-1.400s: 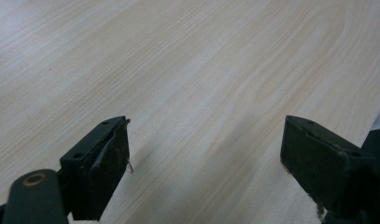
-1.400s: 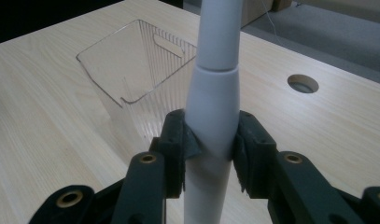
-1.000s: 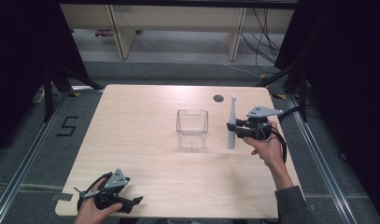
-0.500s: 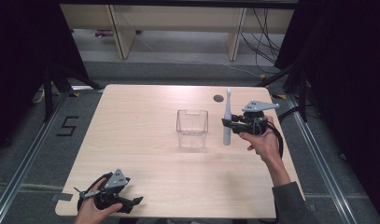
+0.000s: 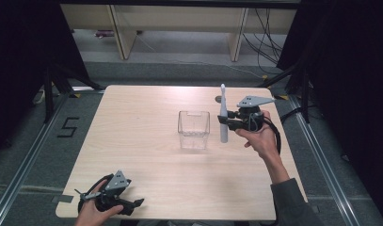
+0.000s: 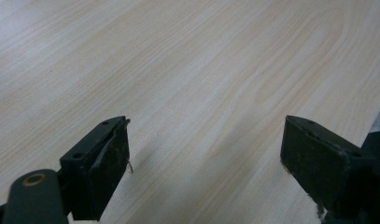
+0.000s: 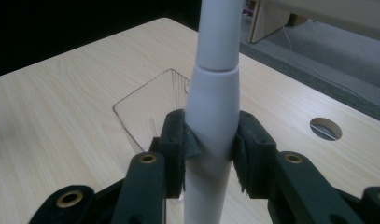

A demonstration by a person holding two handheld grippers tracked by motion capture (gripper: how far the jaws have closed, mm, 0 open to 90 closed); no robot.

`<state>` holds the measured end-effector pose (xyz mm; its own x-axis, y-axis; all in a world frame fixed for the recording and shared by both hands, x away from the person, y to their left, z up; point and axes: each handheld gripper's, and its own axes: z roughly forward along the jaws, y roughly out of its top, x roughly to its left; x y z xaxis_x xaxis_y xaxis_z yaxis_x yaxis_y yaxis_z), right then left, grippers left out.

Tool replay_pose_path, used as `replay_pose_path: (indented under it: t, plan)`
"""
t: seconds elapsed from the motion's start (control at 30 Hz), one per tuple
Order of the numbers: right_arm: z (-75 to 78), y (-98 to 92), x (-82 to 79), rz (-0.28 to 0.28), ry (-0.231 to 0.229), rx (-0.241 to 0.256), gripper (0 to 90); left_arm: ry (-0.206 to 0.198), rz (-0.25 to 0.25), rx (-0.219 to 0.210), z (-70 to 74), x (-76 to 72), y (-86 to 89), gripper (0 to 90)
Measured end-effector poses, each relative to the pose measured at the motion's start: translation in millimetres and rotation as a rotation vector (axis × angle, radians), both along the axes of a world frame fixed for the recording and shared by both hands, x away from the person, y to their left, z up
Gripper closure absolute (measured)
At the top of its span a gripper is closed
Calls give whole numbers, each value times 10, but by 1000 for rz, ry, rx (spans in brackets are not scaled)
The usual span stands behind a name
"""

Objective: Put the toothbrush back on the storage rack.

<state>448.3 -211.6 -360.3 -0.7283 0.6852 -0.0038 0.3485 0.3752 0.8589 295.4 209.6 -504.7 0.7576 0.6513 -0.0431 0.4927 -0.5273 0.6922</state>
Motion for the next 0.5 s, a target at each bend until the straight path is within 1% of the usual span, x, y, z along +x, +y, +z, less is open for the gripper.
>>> replay_pose_path:
  t: [0.07, 0.1, 0.17, 0.2, 0.23, 0.27, 0.3, 0.33, 0.37, 0.4, 0.43, 0.47, 0.5]
  plan:
    - [25, 41, -6, -2, 9, 6, 673, 0, 4, -3, 0, -1, -1, 152]
    - [37, 52, 1, 0, -6, 0, 673, 1, 3, -3, -1, 0, -2, 152]
    - [70, 64, 15, 14, -16, -17, 673, 0, 1, -3, -4, 0, -3, 152]
    - [89, 89, 3, 11, 4, -13, 673, 0, -3, 3, -1, 2, 1, 152]
    - [92, 103, 12, 11, -10, -8, 673, 0, 0, -4, -2, -1, -3, 152]
    - [122, 115, 3, 4, 2, -18, 673, 0, 4, -4, -1, -3, -3, 152]
    - [134, 123, 25, 18, -27, -24, 673, 0, 3, -2, 0, -2, -1, 152]
    - [149, 137, 15, 11, -18, -21, 673, 0, 3, -2, -1, -1, -1, 152]
    - [162, 157, 17, 14, -20, -14, 673, 0, 1, -1, -2, 1, -1, 152]
    - [183, 165, 26, 20, -40, -25, 673, 0, 0, 0, -3, 2, -1, 152]
    - [209, 176, 27, 29, -32, -34, 673, 1, 0, -3, -5, 0, -3, 152]
    - [230, 205, 23, 22, -33, -31, 673, 1, 0, -2, -5, 0, -4, 152]
    - [251, 221, 32, 37, -32, -35, 673, 0, 0, -3, -4, -1, -4, 152]
